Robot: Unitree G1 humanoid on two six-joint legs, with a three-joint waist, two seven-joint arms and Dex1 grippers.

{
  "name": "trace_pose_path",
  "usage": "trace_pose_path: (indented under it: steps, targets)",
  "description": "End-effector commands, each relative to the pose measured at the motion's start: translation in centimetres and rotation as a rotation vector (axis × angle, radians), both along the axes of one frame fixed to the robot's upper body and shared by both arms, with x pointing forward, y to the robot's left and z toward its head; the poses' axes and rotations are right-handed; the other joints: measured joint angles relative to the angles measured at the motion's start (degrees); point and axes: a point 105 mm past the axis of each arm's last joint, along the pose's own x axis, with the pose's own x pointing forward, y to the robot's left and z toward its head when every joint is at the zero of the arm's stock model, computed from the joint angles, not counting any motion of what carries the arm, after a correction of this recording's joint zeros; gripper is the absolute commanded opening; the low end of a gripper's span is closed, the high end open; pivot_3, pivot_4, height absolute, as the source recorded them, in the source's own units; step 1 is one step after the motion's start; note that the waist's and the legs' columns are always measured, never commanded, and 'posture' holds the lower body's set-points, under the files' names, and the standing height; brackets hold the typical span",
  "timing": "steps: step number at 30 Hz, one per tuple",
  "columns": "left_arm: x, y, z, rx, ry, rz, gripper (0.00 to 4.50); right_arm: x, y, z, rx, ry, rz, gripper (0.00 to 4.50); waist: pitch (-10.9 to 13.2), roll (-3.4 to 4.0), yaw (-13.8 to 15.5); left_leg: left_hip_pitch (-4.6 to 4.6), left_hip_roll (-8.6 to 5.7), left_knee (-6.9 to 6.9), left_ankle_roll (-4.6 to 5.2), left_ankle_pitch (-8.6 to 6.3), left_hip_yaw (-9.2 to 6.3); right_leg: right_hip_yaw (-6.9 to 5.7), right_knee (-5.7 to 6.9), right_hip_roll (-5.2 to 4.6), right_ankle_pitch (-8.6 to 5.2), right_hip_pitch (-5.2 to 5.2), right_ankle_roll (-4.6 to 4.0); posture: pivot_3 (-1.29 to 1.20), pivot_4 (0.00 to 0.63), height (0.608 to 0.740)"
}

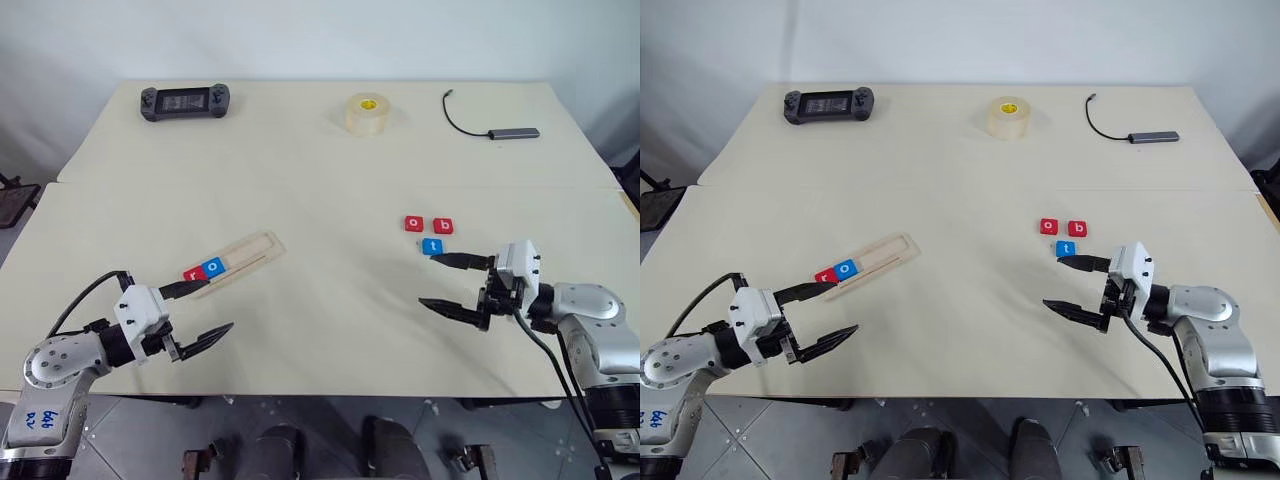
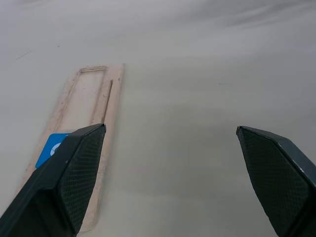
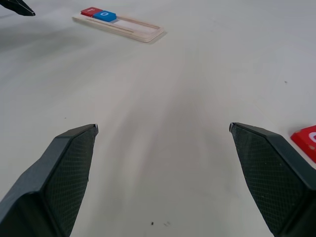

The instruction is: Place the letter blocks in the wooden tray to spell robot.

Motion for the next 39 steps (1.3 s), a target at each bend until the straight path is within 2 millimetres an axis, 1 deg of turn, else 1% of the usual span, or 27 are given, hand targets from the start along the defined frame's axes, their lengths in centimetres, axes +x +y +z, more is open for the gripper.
trace_pose_path:
  steps: [1,2,5,7,9,10,12,14,15,17,19,21,23,29,33,35,39]
  targets:
    - [-0.3,0.2,0.8,0.005,-0.028,0.020,4.50,0.0,-0.2,0.6,0.000,-0.026,0.007,4.47,0.0,0.00,0.0,0.00,0.00,0.00,0.00,0.00,0.00,0.00,0.00,0.00,0.00,0.00,0.00,0.00,0.150,0.740]
    - [-0.3,0.2,0.8,0.011,-0.029,0.024,4.50,0.0,-0.2,0.6,-0.001,-0.023,0.010,4.47,0.0,0.00,0.0,0.00,0.00,0.00,0.00,0.00,0.00,0.00,0.00,0.00,0.00,0.00,0.00,0.00,0.150,0.740]
    - [-0.4,1.1,1.3,-0.086,-0.028,0.097,4.50,0.0,0.7,0.7,0.017,-0.027,0.036,4.47,0.0,0.00,0.0,0.00,0.00,0.00,0.00,0.00,0.00,0.00,0.00,0.00,0.00,0.00,0.00,0.00,0.150,0.740]
    - [-0.8,1.4,1.6,-0.129,-0.040,0.111,4.50,0.0,1.2,0.9,0.030,-0.033,0.052,4.47,0.0,0.00,0.0,0.00,0.01,0.00,0.00,0.00,-0.01,0.00,0.00,0.00,0.00,0.00,0.00,0.00,0.150,0.740]
    - [-1.3,2.4,0.8,-0.132,-0.018,0.182,4.50,0.0,2.6,1.7,0.075,-0.046,0.086,4.47,0.0,0.00,-0.2,0.00,0.02,0.00,-0.01,0.00,-0.01,0.00,0.01,0.00,0.00,0.00,0.00,0.00,0.150,0.740]
    - [-1.7,3.4,0.3,-0.137,-0.018,0.249,4.50,-0.1,3.8,2.2,0.104,-0.055,0.115,4.47,0.0,0.00,-0.3,0.02,0.05,0.00,-0.05,-0.02,0.00,0.02,-0.01,0.02,0.00,0.00,0.00,0.00,0.150,0.740]
    - [-2.5,5.4,-0.4,-0.147,-0.031,0.364,4.50,-0.4,5.5,2.8,0.143,-0.072,0.155,4.47,0.0,0.01,-0.4,0.03,0.11,0.00,-0.09,-0.05,0.03,0.05,-0.01,0.05,0.00,-0.02,-0.01,0.00,0.150,0.740]
    - [-3.4,6.8,-0.7,-0.162,-0.044,0.442,4.50,-0.6,6.8,3.5,0.186,-0.083,0.180,4.47,0.0,0.00,-0.2,0.03,0.17,0.00,-0.14,-0.08,0.03,0.03,-0.01,0.08,-0.02,-0.03,-0.05,0.00,0.150,0.740]
    - [-3.9,7.5,-1.2,-0.163,-0.038,0.471,4.50,-0.8,7.5,3.9,0.207,-0.089,0.198,4.47,0.0,0.00,-0.1,0.02,0.18,0.00,-0.15,-0.08,0.00,0.00,-0.01,0.08,-0.04,-0.03,-0.07,0.00,0.150,0.740]
    - [-4.7,8.5,-2.2,-0.157,-0.019,0.511,4.50,-1.2,8.6,4.4,0.226,-0.100,0.229,4.47,0.0,-0.02,0.4,0.01,0.17,0.03,-0.15,-0.09,-0.02,-0.04,-0.03,0.07,-0.04,-0.01,-0.08,0.00,0.150,0.740]
    - [-5.0,9.0,-2.8,-0.150,-0.016,0.530,4.50,-1.5,9.2,4.5,0.229,-0.103,0.243,4.47,0.0,-0.02,0.9,0.02,0.10,0.04,-0.11,-0.10,-0.02,-0.03,-0.22,0.03,-0.04,0.00,-0.08,0.00,0.150,0.740]
    - [-4.3,9.0,-2.7,-0.156,-0.036,0.525,4.50,-1.6,9.3,4.4,0.220,-0.100,0.245,4.47,0.0,-0.04,1.4,0.02,0.09,0.05,-0.08,-0.12,-0.02,-0.03,-0.27,0.02,-0.04,0.01,-0.08,0.00,0.150,0.740]
    - [-3.0,8.6,-2.1,-0.161,-0.055,0.495,4.50,-1.6,9.1,4.2,0.204,-0.094,0.239,4.47,0.0,-0.06,1.7,0.01,0.07,0.05,-0.06,-0.13,-0.05,-0.05,-0.26,0.01,-0.04,0.02,-0.08,0.00,0.150,0.740]
    - [1.1,7.0,-1.0,-0.130,-0.062,0.331,4.50,-1.8,7.9,3.7,0.170,-0.071,0.211,4.47,0.0,-0.10,1.2,0.02,0.04,0.06,-0.06,-0.12,-0.03,-0.05,0.09,0.05,-0.04,-0.03,-0.08,0.00,0.150,0.740]
    - [4.1,6.2,-0.2,-0.079,-0.027,0.194,4.50,-2.3,6.5,3.1,0.137,-0.035,0.177,4.47,0.0,-0.10,0.9,0.01,0.05,0.03,-0.06,-0.12,0.02,-0.08,0.14,0.12,-0.04,-0.08,-0.08,0.00,0.150,0.740]
    - [5.1,6.1,-0.2,-0.049,-0.009,0.153,4.50,-2.5,6.0,2.8,0.125,-0.028,0.157,4.47,-0.1,-0.11,0.7,0.02,0.03,0.04,-0.05,-0.12,0.06,-0.09,0.16,0.12,-0.04,-0.08,-0.08,0.00,0.150,0.740]
    - [6.6,6.1,-0.2,-0.010,0.024,0.108,4.50,-2.5,5.5,2.7,0.121,-0.028,0.122,4.47,-0.1,-0.12,0.3,0.03,0.03,0.04,-0.05,-0.12,0.10,-0.10,0.21,0.12,-0.04,-0.08,-0.08,0.00,0.150,0.740]
